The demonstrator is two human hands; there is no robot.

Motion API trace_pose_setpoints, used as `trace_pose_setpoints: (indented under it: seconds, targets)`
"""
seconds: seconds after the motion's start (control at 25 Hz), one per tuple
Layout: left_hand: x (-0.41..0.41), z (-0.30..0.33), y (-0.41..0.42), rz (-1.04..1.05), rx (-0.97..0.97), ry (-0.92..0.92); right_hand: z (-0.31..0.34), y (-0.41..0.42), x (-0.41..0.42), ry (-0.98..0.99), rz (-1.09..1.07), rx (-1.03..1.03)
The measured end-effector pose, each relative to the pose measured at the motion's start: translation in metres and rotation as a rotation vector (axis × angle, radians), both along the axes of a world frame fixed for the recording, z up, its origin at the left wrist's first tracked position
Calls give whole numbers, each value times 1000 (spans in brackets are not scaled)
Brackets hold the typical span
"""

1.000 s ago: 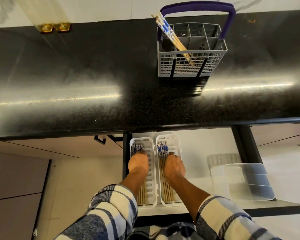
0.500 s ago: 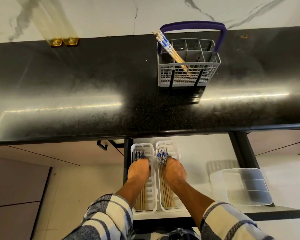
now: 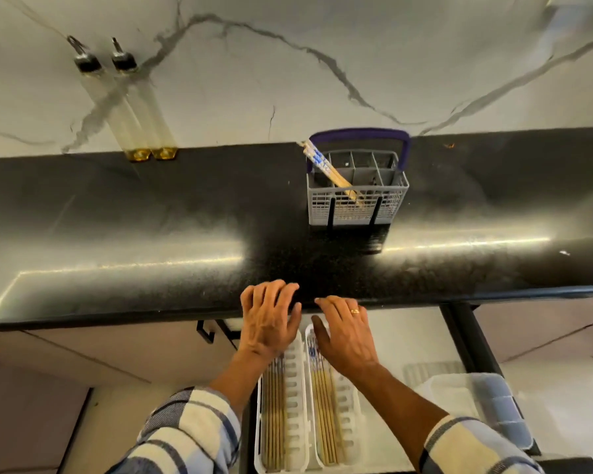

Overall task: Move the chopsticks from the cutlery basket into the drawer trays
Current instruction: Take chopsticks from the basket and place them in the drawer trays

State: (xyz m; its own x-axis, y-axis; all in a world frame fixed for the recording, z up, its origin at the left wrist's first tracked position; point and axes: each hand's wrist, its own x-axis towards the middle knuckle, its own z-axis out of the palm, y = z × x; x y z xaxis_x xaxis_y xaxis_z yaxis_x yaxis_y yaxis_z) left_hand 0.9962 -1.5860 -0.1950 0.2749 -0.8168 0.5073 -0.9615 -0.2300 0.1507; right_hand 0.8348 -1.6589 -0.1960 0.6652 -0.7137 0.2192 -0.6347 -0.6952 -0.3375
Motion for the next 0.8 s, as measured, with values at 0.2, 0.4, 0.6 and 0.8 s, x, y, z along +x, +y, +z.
trace_pose_setpoints:
  seconds: [0.2, 0.4, 0.6, 0.8]
  targets:
    - [43, 94, -77, 82, -98, 48, 84, -84, 33, -164, -59, -167]
    - [52, 165, -137, 205, -117, 471, 163, -156, 58, -209, -77, -192]
    - [41, 162, -180, 216, -168, 862, 186, -196, 84, -129, -68, -91]
    - [31, 150, -207, 258, -197, 1094, 179, -225, 108, 1, -7, 168]
